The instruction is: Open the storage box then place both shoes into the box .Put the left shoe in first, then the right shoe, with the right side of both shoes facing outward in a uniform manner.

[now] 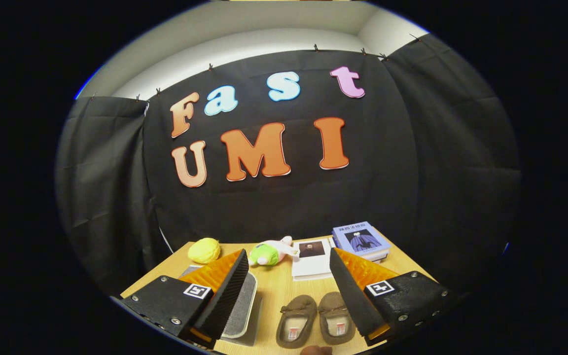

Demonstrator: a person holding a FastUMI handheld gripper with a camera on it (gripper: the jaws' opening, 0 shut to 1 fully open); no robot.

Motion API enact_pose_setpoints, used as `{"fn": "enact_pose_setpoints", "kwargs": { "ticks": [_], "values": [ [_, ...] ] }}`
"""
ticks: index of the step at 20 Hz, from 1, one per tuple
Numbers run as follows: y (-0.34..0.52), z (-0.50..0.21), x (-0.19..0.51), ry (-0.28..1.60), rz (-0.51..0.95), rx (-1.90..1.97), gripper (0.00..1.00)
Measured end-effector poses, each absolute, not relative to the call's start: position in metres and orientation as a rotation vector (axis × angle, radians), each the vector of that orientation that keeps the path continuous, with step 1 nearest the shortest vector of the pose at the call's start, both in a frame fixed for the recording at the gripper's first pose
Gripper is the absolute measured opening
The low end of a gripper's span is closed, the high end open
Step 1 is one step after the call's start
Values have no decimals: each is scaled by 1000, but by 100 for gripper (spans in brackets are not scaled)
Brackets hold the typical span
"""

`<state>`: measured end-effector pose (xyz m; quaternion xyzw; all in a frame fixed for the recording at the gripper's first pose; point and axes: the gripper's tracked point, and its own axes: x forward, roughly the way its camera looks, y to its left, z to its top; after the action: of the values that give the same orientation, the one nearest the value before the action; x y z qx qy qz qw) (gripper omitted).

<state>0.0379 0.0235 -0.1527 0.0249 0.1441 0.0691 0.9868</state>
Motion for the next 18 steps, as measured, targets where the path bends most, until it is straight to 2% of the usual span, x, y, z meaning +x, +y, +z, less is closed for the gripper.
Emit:
{"fn": "enact_pose_setpoints", "kwargs": {
  "ticks": [16, 18],
  "values": [
    [77, -295, 62, 535, 375, 533, 98],
    [92, -305, 58, 569, 441, 605, 98]
  ]
}}
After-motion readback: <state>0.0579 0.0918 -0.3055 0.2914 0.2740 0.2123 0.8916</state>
